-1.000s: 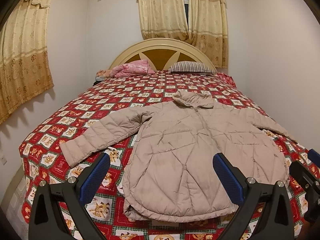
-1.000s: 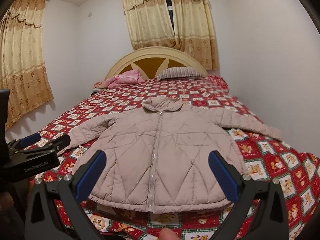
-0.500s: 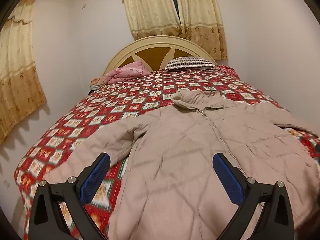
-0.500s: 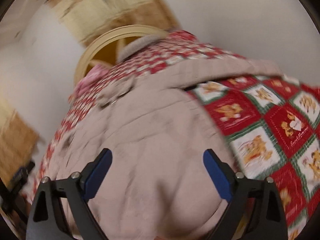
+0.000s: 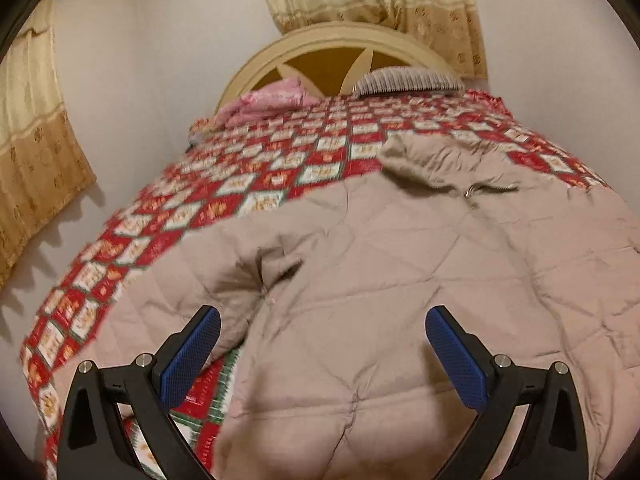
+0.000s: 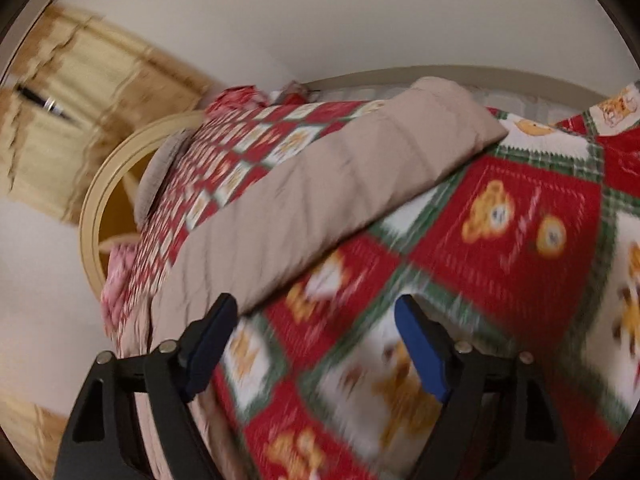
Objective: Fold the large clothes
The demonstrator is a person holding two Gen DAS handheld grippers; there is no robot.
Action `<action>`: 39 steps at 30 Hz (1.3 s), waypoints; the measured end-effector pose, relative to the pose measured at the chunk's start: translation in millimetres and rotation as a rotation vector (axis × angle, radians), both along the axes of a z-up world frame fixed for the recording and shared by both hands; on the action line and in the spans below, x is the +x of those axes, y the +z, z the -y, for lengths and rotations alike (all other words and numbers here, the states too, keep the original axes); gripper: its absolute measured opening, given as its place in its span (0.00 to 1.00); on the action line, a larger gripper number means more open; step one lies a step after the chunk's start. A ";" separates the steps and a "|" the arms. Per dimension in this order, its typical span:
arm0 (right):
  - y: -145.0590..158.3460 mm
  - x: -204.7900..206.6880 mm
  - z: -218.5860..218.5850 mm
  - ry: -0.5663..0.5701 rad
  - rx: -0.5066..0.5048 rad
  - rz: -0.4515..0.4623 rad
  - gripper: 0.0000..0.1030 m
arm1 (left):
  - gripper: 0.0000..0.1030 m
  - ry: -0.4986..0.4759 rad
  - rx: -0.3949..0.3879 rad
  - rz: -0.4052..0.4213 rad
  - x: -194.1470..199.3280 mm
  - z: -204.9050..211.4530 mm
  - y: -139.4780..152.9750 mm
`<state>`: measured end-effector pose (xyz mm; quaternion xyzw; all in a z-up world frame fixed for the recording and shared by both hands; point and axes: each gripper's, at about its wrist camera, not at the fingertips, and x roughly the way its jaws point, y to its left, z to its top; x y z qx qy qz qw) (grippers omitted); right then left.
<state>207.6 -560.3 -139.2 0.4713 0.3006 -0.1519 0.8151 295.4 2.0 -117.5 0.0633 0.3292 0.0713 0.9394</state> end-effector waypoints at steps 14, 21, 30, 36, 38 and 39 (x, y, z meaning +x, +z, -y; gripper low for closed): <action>-11.3 39.9 54.6 -0.096 -0.044 -0.103 0.10 | 0.99 0.020 -0.072 -0.095 13.7 -7.1 -35.7; 51.7 49.4 32.9 -0.050 -0.329 -0.046 0.08 | 0.99 0.019 -0.080 -0.096 15.3 -6.5 -37.1; 188.8 49.8 -80.6 0.116 -0.850 0.192 0.08 | 0.99 0.028 -0.121 -0.089 12.4 -12.4 -37.0; 224.7 51.8 -184.2 0.323 -1.117 0.326 0.08 | 0.99 0.038 -0.164 -0.089 7.2 -19.2 -34.5; 223.4 51.0 -226.7 0.424 -1.223 0.365 0.06 | 0.99 0.040 -0.190 -0.095 5.1 -23.3 -33.0; 220.9 52.7 -243.7 0.469 -1.267 0.380 0.06 | 0.99 0.041 -0.200 -0.096 3.9 -25.0 -32.3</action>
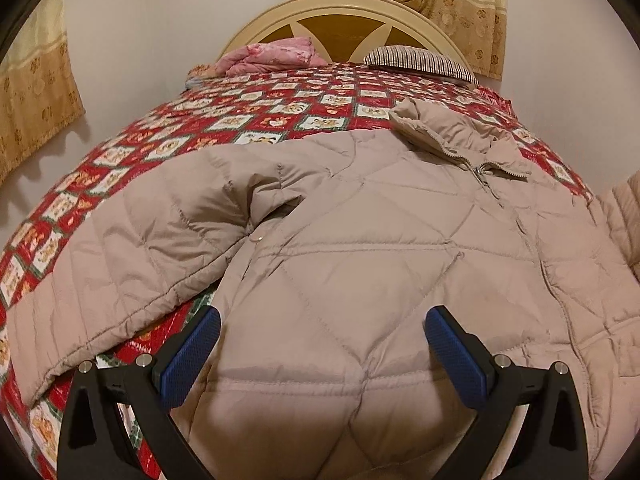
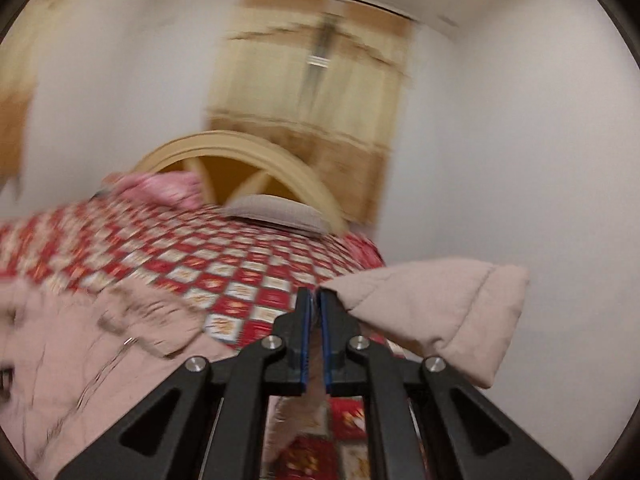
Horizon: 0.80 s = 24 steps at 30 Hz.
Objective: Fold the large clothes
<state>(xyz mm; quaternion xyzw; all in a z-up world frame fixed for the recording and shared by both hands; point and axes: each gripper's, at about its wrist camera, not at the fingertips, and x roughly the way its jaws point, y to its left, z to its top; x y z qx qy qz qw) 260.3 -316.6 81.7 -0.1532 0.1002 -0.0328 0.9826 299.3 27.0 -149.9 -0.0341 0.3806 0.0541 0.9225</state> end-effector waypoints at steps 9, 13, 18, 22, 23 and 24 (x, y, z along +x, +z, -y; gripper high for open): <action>-75.0 14.9 -138.1 0.320 -0.285 -0.092 0.04 | 0.99 0.007 -0.018 0.018 -14.7 -10.7 13.4; -107.8 11.2 -172.5 0.401 -0.287 -0.150 0.04 | 0.99 0.017 -0.018 0.034 -19.0 -17.5 19.9; -135.3 -8.3 -195.2 0.433 -0.346 -0.160 0.76 | 0.99 0.012 -0.014 0.040 -22.2 -24.0 26.9; -146.6 -21.2 -187.1 0.402 -0.416 -0.136 0.88 | 0.99 0.010 -0.013 0.053 -23.5 -24.6 32.2; -147.8 -10.0 -181.5 0.364 -0.426 -0.160 0.88 | 0.99 0.009 -0.021 0.057 -22.7 -24.0 33.2; -148.0 -0.4 -177.6 0.328 -0.423 -0.175 0.88 | 0.99 0.008 -0.025 0.057 -22.5 -23.1 33.2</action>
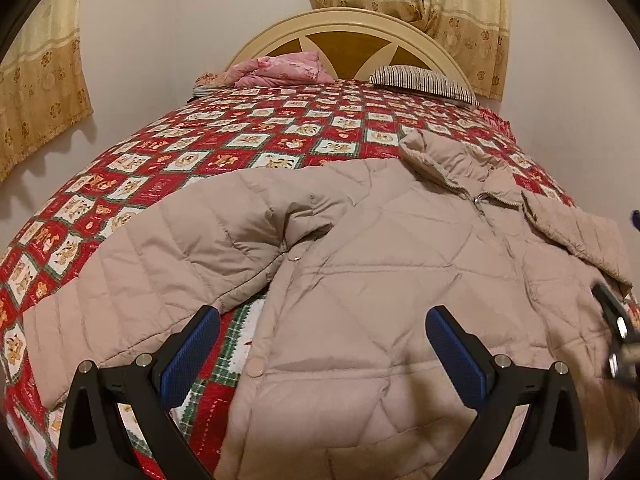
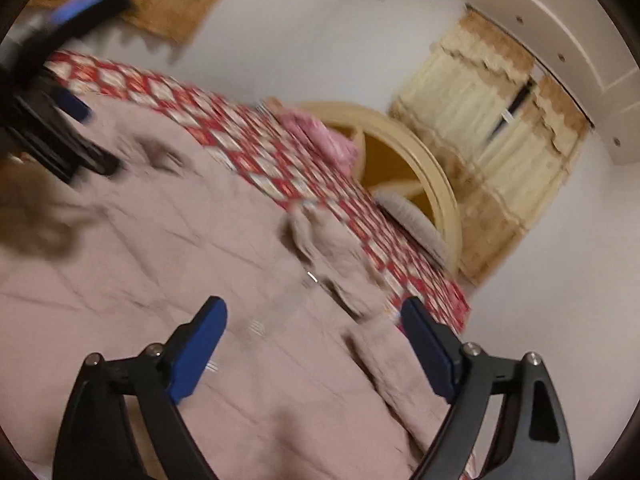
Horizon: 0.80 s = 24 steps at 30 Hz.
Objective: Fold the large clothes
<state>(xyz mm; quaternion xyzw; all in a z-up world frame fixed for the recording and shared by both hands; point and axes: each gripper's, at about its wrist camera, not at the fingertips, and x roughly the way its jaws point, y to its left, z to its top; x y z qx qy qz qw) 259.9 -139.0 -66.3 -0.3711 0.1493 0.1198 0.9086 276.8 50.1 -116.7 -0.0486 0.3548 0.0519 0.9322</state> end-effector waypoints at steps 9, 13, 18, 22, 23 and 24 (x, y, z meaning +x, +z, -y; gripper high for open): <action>-22.0 132.3 24.5 -0.291 0.043 -0.195 0.76 | 0.99 -0.027 -0.012 -0.009 -4.8 10.2 1.5; -48.7 178.1 31.6 -0.365 -0.036 -0.240 0.27 | 0.99 -0.034 0.008 -0.027 -5.0 9.4 0.0; -34.2 159.1 28.5 -0.318 -0.008 -0.181 0.01 | 0.99 -0.017 0.028 -0.007 -11.7 -3.6 4.4; 1.8 89.9 -1.7 -0.155 -0.010 -0.055 0.01 | 0.99 -0.003 0.011 -0.007 -11.3 -9.3 6.0; 10.6 67.9 -10.9 -0.105 -0.001 -0.032 0.01 | 0.99 -0.002 0.007 -0.008 -11.0 -9.7 6.4; 15.9 56.1 -16.9 -0.071 0.006 -0.019 0.01 | 0.99 -0.003 -0.002 -0.012 -10.8 -10.0 6.9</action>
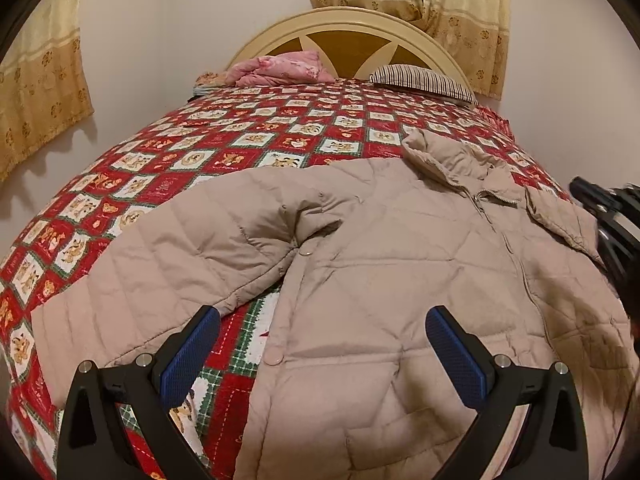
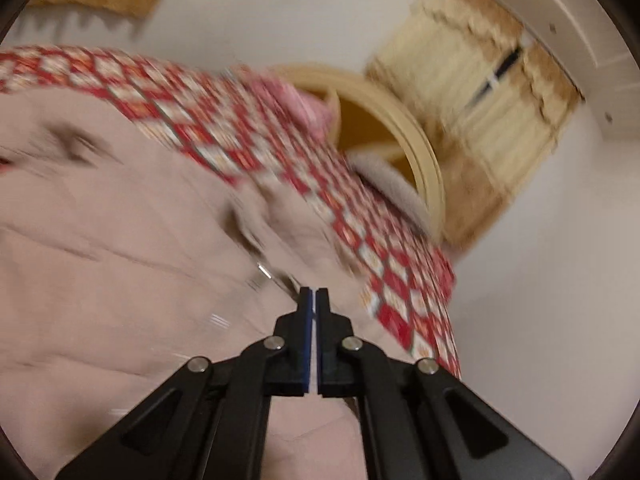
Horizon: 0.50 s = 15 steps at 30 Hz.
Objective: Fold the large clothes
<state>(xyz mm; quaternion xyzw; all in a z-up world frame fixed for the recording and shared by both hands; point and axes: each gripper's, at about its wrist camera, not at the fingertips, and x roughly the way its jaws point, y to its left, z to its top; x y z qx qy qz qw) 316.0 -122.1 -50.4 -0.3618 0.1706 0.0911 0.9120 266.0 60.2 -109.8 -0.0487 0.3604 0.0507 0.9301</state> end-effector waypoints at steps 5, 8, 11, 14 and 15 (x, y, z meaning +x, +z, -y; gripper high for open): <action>-3.4 -23.8 -23.6 0.075 -0.032 0.024 0.24 | 0.99 -0.002 0.000 0.009 -5.7 2.3 5.3; -15.8 5.6 -6.6 0.002 0.016 -0.008 0.97 | 0.99 -0.003 0.001 0.015 -7.6 2.4 7.1; -36.2 43.7 1.2 -0.096 -0.061 -0.031 0.90 | 0.99 0.000 -0.004 0.013 -4.2 2.8 5.5; -52.5 77.2 10.8 -0.178 -0.109 -0.065 0.82 | 0.99 -0.003 -0.009 0.006 -0.1 4.2 2.0; -57.7 88.1 14.8 -0.201 -0.123 -0.070 0.81 | 0.99 -0.006 -0.009 0.002 1.9 5.1 0.2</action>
